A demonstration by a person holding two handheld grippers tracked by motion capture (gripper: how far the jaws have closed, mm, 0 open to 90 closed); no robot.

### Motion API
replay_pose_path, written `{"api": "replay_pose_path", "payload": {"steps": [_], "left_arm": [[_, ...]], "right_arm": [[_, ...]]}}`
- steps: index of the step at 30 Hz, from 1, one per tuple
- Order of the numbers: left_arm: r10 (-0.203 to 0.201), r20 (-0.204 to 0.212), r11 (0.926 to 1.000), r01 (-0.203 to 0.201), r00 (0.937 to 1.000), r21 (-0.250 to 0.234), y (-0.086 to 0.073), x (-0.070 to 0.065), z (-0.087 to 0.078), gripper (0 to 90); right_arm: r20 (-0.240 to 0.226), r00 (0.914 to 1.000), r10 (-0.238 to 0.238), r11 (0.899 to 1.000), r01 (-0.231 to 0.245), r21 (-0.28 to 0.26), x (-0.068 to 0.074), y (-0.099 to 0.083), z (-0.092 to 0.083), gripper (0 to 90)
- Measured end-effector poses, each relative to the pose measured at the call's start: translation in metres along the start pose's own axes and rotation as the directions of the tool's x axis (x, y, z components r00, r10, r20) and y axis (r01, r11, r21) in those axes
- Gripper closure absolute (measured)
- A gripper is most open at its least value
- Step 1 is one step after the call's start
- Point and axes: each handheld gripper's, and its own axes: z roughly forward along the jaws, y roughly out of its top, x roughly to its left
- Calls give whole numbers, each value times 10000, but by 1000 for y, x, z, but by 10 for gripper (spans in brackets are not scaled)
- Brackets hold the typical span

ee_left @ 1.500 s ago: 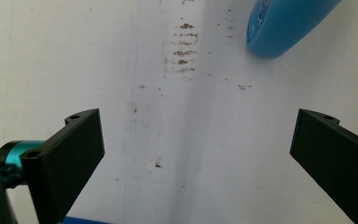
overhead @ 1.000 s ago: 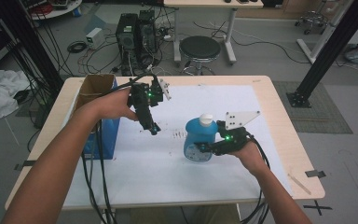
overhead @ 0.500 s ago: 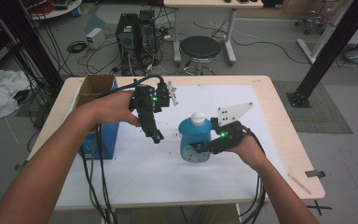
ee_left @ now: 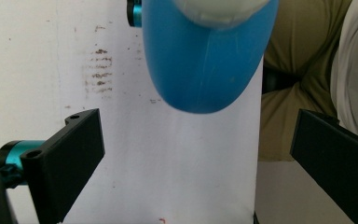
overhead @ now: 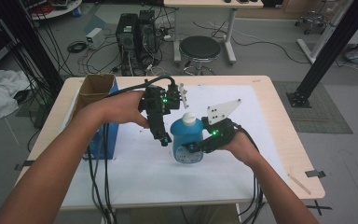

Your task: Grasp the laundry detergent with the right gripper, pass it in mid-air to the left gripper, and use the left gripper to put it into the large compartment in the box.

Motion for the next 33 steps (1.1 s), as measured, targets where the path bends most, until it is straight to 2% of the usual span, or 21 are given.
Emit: {"api": "replay_pose_path", "payload": {"steps": [17,33], "left_arm": [[207,117,9998,-208,9997,67,16,0,6,29],[257,167,9997,-257,9995,-32,22,4,9,38]], "right_arm": [[-253,9993,-286,9996,286,11,-2,15,15,452],[-314,9992,-261,9997,261,13,-2,16,18,451]]}}
